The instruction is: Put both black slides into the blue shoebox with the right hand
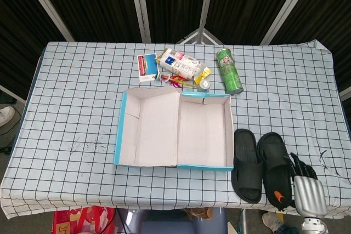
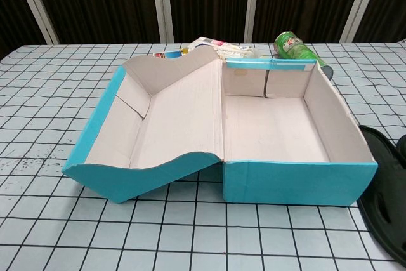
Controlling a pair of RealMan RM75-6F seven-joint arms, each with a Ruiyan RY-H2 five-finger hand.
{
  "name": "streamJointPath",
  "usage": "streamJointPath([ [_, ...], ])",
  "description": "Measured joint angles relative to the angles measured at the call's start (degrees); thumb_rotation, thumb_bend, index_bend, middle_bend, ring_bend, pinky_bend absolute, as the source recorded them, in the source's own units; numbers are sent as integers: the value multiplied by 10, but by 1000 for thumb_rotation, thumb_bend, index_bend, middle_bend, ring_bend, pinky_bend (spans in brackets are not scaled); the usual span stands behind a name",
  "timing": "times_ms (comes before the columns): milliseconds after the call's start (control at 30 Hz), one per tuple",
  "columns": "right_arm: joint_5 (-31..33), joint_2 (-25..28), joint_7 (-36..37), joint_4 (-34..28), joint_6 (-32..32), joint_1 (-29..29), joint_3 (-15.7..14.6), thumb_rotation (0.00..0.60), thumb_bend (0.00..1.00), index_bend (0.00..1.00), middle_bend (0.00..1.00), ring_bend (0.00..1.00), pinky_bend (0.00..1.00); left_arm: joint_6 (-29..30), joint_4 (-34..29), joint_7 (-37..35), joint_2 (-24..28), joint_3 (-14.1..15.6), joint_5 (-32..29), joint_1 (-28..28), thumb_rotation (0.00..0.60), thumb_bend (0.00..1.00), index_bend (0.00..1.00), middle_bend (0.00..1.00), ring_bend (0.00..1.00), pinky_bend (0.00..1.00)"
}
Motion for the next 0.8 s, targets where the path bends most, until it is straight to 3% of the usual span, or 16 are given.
streamJointPath([
  [500,23,-92,-67,47,-27,6,-12,600,154,152,84,147,163,-5,6,-17,4,-2,-4,1,600,373,79,0,0,92],
  [800,38,-126,-92,72,-45,25,3,600,153,152,79,143,162,-5,7,-16,3,-3,-6,1,600,373,79,0,0,92],
])
